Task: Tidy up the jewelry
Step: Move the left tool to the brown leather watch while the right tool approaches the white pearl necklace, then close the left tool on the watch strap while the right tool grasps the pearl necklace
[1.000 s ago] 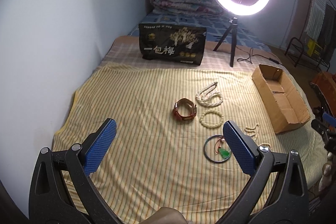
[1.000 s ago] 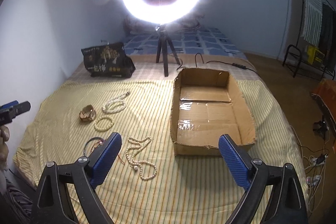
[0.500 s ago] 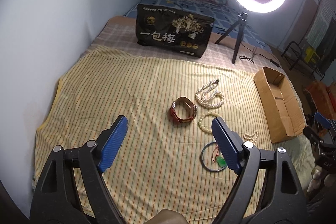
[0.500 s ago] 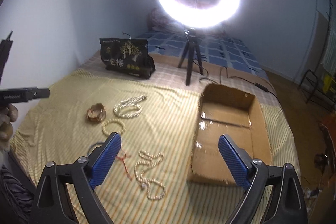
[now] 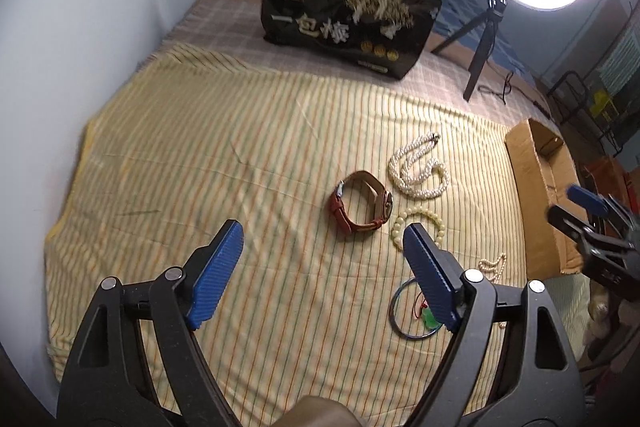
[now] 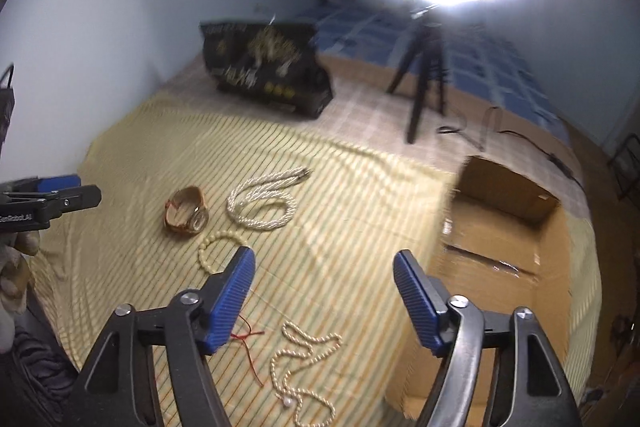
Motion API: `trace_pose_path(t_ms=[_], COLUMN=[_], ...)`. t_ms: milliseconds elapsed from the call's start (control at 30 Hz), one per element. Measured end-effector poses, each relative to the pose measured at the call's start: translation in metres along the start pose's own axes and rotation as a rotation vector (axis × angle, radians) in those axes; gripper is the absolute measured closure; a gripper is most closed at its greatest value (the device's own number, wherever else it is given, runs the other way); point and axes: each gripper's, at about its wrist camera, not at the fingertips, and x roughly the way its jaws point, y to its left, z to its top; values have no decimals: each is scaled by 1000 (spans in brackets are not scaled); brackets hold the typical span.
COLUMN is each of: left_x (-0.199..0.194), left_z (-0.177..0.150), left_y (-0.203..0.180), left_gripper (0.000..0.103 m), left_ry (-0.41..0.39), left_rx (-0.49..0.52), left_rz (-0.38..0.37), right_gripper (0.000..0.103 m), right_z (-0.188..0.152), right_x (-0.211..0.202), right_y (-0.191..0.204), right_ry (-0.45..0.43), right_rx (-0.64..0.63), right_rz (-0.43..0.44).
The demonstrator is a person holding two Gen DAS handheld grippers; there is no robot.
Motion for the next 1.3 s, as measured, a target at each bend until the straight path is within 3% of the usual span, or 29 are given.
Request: trace_pose_path(t_ms=[100,200,400,633,700,867,1300], left_x=[13,27,53,75,82,92,118], left_z=[2,5,10,16,17,21,22], left_y=[2,7,10,17,19,22,10], left_gripper=[31,42,54,59,64,64,73], left_ry=[38,81,134,188,204,222,256], left_rx=[-20,-67,-84,-135,-145,-166,-126], left_rz=[-20,-41,-48,-89,-91,-107,-84], right_gripper=[33,43,50,62,63,67,79], right_z=[8,15,26,33,35,40,54], right_x=[22,52,96,134,140,151,172], right_y=[8,13,8,-8,-11,-13,25], right_ry=[50,118,219,298,305,316,272], right_rx=[-19,-9,60,176,204,247,133], right_rz=[19,48,94,154,164,185,56])
